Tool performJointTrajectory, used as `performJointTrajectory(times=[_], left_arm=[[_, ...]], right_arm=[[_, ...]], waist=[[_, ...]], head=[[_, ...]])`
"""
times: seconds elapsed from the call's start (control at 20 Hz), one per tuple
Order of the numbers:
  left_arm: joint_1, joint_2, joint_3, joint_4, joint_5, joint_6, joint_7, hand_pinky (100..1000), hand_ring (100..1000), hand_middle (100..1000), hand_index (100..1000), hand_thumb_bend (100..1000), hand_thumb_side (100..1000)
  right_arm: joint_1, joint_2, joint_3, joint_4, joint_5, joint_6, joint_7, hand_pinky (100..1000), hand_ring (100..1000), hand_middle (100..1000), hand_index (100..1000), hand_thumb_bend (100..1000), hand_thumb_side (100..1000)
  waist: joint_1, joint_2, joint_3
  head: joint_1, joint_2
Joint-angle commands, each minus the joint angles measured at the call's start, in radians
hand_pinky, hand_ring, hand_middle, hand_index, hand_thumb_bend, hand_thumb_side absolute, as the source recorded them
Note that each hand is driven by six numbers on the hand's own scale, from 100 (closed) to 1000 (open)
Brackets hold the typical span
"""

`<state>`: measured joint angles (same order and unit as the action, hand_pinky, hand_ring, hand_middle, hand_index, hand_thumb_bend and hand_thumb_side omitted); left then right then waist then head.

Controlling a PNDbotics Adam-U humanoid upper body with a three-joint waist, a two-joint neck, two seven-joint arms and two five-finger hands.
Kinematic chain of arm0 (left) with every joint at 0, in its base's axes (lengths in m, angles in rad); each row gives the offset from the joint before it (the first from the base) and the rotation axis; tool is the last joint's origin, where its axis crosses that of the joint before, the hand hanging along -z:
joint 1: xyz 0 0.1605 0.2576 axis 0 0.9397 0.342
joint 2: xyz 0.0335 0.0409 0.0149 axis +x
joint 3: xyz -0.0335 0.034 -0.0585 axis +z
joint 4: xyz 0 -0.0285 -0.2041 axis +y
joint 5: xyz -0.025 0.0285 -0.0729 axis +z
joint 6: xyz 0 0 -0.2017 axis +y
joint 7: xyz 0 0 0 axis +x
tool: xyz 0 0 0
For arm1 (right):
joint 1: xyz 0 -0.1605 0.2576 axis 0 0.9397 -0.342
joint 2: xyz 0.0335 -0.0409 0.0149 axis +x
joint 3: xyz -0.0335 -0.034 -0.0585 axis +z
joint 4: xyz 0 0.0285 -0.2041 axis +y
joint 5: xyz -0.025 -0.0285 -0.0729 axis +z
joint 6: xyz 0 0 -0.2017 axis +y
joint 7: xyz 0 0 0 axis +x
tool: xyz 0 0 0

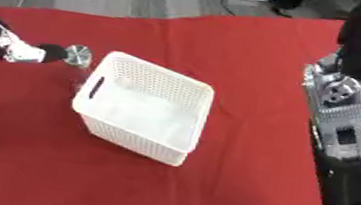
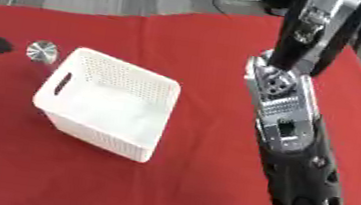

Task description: Pick up objects on the table and place them in the box.

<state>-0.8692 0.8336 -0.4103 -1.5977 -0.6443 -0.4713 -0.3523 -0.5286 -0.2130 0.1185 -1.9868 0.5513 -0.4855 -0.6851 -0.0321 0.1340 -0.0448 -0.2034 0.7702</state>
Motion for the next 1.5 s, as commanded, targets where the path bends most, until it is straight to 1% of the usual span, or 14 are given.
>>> performJointTrajectory(times=[0.05, 0.15, 0.35, 0.65, 0.8, 1.0, 1.5], left_arm=[[-0.028, 0.007, 0.005, 0.031, 0.010, -0.005, -0.023, 829, 786, 876, 883, 330, 821], [-0.030, 0.005, 0.002, 0.048, 0.028, -0.008, -0.055, 827, 781, 877, 886, 339, 800], [-0.036, 0.002, -0.001, 0.069, 0.072, 0.000, -0.138, 823, 775, 881, 892, 412, 774], [-0.045, -0.007, -0.001, 0.089, 0.142, 0.042, -0.252, 815, 761, 884, 899, 423, 763], [-0.048, -0.010, -0.001, 0.092, 0.162, 0.061, -0.293, 818, 764, 885, 899, 422, 763], [-0.050, -0.012, 0.000, 0.090, 0.171, 0.064, -0.310, 819, 766, 885, 897, 424, 754], [-0.054, -0.018, -0.003, 0.110, 0.153, 0.060, -0.324, 819, 770, 886, 893, 428, 756]], right_arm=[[-0.022, 0.001, 0.002, -0.013, -0.010, -0.102, -0.092, 697, 690, 683, 717, 100, 1000], [-0.023, 0.004, 0.003, -0.013, -0.012, -0.103, -0.090, 697, 690, 683, 717, 100, 1000], [-0.026, 0.008, 0.005, -0.013, -0.016, -0.105, -0.087, 697, 690, 683, 717, 100, 1000], [-0.030, 0.014, 0.008, -0.013, -0.020, -0.108, -0.083, 697, 690, 683, 717, 100, 1000], [-0.032, 0.017, 0.009, -0.013, -0.021, -0.110, -0.081, 697, 690, 683, 716, 100, 1000], [-0.034, 0.021, 0.010, -0.013, -0.022, -0.111, -0.080, 697, 690, 683, 716, 100, 1000], [-0.040, 0.026, 0.009, -0.013, -0.022, -0.112, -0.081, 698, 690, 683, 716, 100, 1000]], waist=[[0.004, -0.011, -0.004], [0.005, -0.009, -0.008], [0.006, -0.005, -0.014], [0.008, -0.003, -0.021], [0.009, -0.001, -0.024], [0.009, -0.001, -0.028], [0.010, 0.006, -0.035]], head=[[0.010, 0.000], [0.012, 0.000], [0.015, 0.000], [0.020, 0.000], [0.019, 0.000], [0.012, 0.000], [0.020, 0.000]])
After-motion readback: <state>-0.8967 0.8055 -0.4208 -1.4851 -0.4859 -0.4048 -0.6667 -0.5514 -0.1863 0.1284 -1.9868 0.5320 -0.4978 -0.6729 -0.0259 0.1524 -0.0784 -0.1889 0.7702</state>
